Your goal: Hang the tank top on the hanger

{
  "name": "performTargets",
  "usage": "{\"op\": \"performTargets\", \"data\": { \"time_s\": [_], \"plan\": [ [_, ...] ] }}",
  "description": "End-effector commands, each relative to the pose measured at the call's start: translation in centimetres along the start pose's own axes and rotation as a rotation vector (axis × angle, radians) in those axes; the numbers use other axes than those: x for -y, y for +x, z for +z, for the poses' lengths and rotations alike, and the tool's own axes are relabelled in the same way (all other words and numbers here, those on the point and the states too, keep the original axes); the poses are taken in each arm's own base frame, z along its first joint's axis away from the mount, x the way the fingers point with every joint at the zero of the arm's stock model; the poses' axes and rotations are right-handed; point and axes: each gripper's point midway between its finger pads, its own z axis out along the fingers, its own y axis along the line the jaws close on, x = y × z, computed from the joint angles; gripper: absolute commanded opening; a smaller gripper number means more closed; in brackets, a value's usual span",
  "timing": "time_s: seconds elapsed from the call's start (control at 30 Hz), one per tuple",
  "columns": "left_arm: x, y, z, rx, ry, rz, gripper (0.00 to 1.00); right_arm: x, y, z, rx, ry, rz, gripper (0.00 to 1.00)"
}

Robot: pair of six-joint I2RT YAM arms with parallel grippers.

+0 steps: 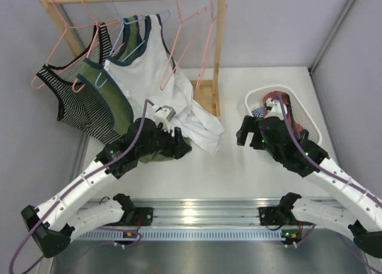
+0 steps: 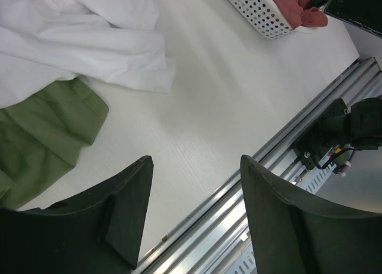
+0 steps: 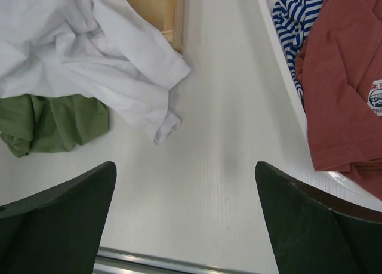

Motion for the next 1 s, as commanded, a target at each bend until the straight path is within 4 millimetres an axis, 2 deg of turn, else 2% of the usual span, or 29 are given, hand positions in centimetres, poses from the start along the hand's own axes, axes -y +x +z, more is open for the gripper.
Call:
{"op": "performTargets", "data": {
  "time_s": [0.0, 0.1, 0.2, 0.3, 0.33, 0.37, 0.43, 0.47, 0.53, 0.57, 0.63, 0.83, 0.87, 0.97],
  "plan": [
    [0.5, -0.9, -0.3, 0.029, 0.012, 0.016, 0.65, -0.6, -2.1, -0.7, 0.063, -0.033, 0.017, 1.0],
    [0.6, -0.8, -0.5, 0.028, 0.019, 0.018, 0.65, -0.7, -2.4, -0.5, 0.048, -0.01, -0.009, 1.0],
    [0.6, -0.9, -0.6, 0.031, 0.02, 0.02, 0.65, -1.8, -3.2, -0.6, 0.05, -0.055, -0.038, 1.0],
    [0.7, -1.0, -0.8, 0.034, 0.024, 0.027, 0.65, -1.3, -4.5, 0.3, 0.048, -0.025, -0.047, 1.0],
    [0.7, -0.9, -0.9, 0.032, 0.024, 0.028, 0.65, -1.1, -4.8, 1.4, 0.016, 0.003, -0.059, 1.0],
    [0.6, -0.8, -0.9, 0.029, 0.023, 0.028, 0.65, 0.8, -5.7, 2.4, 0.006, 0.056, -0.021, 1.0],
    [0.6, -0.6, -0.9, 0.025, 0.024, 0.028, 0.65, 1.4, -5.9, 4.1, -0.059, 0.061, 0.011, 1.0],
    [0.7, -0.6, -0.9, 0.026, 0.031, 0.028, 0.65, 3.4, -6.7, 4.8, -0.052, 0.114, 0.043, 1.0],
    [0.9, -0.5, -1.0, 0.025, 0.039, 0.029, 0.65, 5.5, -6.9, 6.0, -0.073, 0.177, 0.083, 1.0],
    [1.0, -0.6, -1.0, 0.028, 0.047, 0.031, 0.65, 7.5, -7.4, 6.5, -0.072, 0.225, 0.128, 1.0],
    [1.1, -0.5, -1.0, 0.023, 0.051, 0.032, 0.65, 9.1, -6.6, 7.8, -0.108, 0.266, 0.166, 1.0],
    [1.8, -0.7, -1.3, 0.021, 0.088, 0.034, 0.65, 14.6, -4.3, 9.5, -0.138, 0.41, 0.236, 1.0],
    [1.9, -0.7, -1.3, 0.021, 0.091, 0.034, 0.65, 16.2, -4.5, 9.6, -0.133, 0.433, 0.273, 0.99],
    [2.1, -0.6, -1.4, 0.018, 0.1, 0.033, 0.65, 18.5, -5.5, 10.3, -0.117, 0.453, 0.327, 0.95]
  ]
}}
